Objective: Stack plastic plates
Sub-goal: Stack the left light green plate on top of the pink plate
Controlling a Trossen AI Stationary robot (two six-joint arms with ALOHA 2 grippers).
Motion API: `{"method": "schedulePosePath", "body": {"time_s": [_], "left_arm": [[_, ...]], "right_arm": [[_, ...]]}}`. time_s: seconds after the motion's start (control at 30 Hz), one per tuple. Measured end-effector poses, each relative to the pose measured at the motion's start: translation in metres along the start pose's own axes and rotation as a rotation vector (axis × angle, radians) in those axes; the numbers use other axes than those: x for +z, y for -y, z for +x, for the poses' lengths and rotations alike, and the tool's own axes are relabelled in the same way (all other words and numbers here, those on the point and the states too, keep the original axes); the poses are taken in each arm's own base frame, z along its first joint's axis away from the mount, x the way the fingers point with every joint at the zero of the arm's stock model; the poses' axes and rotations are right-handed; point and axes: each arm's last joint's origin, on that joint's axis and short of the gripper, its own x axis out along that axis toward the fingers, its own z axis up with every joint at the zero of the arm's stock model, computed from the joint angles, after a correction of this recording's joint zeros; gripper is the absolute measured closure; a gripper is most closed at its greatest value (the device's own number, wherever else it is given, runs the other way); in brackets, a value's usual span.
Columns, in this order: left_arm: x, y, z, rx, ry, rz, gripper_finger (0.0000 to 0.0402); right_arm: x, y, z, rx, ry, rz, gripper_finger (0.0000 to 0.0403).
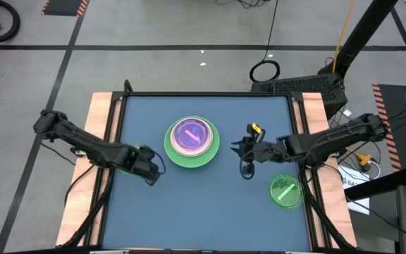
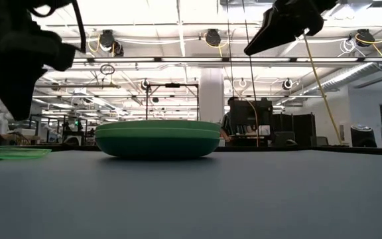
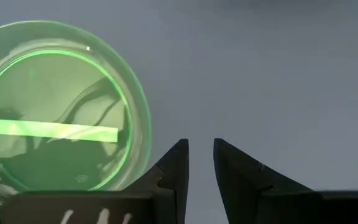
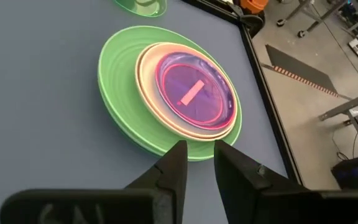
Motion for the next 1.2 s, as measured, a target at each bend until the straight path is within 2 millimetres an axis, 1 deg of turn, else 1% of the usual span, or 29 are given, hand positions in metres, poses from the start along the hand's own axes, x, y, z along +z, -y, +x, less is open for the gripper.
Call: {"method": "schedulePosePath", "body": {"time_s": [0.23, 0.5, 0.7, 0.83, 0.97, 1.2], "left_arm": [[0.002, 0.004, 0.019, 0.126, -0.012, 0.04, 0.0321], [0.009, 0.004, 0.03, 0.208, -0.002, 0.072, 0.0321], [0.013, 0.002, 0.039, 0.258, -0.007, 0.075, 0.0321], [0.011, -0.006, 0.051, 0.29, -0.023, 0.065, 0.0321], [0.008, -0.012, 0.055, 0.314, -0.033, 0.042, 0.0321], [0.008, -0.012, 0.055, 0.312, -0.035, 0.045, 0.0321]], "right_arm": [[0.001, -0.005, -0.003, 0.017, 0.012, -0.009, 0.033], [0.002, -0.006, -0.003, 0.016, 0.018, -0.008, 0.033], [0.002, -0.006, -0.003, 0.015, 0.017, -0.008, 0.033], [0.002, -0.006, -0.003, 0.016, 0.015, -0.01, 0.033], [0.001, -0.006, -0.003, 0.016, 0.014, -0.006, 0.033], [0.002, -0.006, -0.003, 0.015, 0.015, -0.005, 0.033]]}}
